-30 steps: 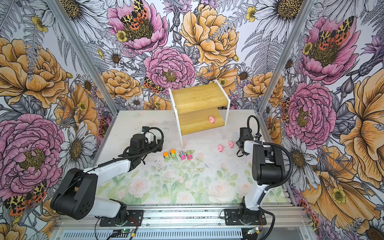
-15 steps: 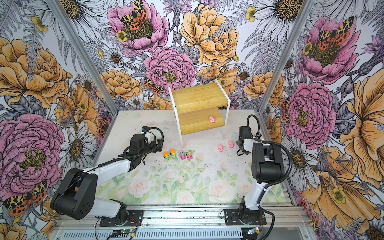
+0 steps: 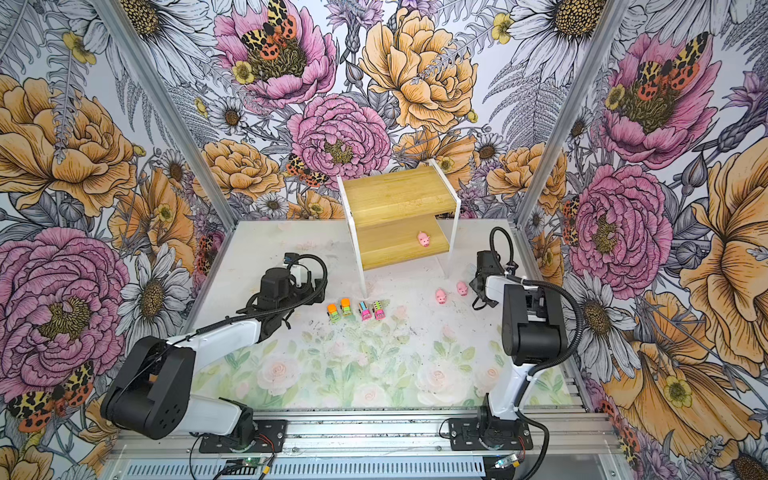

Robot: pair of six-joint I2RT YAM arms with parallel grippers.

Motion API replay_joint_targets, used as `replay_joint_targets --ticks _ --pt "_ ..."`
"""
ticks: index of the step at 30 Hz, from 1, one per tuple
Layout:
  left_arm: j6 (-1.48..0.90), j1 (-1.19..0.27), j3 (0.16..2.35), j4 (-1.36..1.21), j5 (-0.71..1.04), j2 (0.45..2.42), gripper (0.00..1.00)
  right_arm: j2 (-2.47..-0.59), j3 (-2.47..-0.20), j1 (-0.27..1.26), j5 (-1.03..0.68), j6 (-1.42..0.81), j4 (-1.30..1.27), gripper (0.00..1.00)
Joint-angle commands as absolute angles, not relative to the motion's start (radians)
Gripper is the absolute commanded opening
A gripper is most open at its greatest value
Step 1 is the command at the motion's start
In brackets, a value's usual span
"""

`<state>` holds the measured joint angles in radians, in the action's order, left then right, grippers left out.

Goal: Place and organize the plastic toys onto the shelf
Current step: 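Close the right gripper on a pink pig near the butterfly decal, then lift the pig with the right gripper and carry it to the shelf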

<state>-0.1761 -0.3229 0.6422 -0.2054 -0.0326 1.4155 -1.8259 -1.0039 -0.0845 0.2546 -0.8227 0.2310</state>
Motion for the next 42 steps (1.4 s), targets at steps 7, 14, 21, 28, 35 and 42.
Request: replay_joint_targets --ticks 7,14,21,28,35,42 --pt "-0.164 -0.314 0.637 -0.208 -0.012 1.407 0.99 -1.713 -0.953 -0.066 0.182 -0.724 0.243 0.27" --pt "-0.165 -0.314 0.639 -0.208 -0.01 1.408 0.99 -1.592 -0.873 -0.063 0.041 -0.63 0.251 0.25" --pt "-0.165 -0.314 0.641 -0.208 -0.011 1.411 0.99 -1.377 -0.793 -0.037 -0.085 -0.481 0.267 0.24" --pt "-0.165 -0.313 0.643 -0.207 -0.01 1.411 0.99 -1.099 -0.71 0.001 -0.201 -0.363 0.288 0.24" --pt "-0.167 -0.314 0.643 -0.207 -0.012 1.418 0.99 -0.963 -0.672 0.075 -0.269 -0.292 0.283 0.24" --pt "-0.166 -0.313 0.646 -0.206 -0.014 1.426 0.99 -0.908 -0.676 0.194 -0.267 -0.217 0.219 0.23"
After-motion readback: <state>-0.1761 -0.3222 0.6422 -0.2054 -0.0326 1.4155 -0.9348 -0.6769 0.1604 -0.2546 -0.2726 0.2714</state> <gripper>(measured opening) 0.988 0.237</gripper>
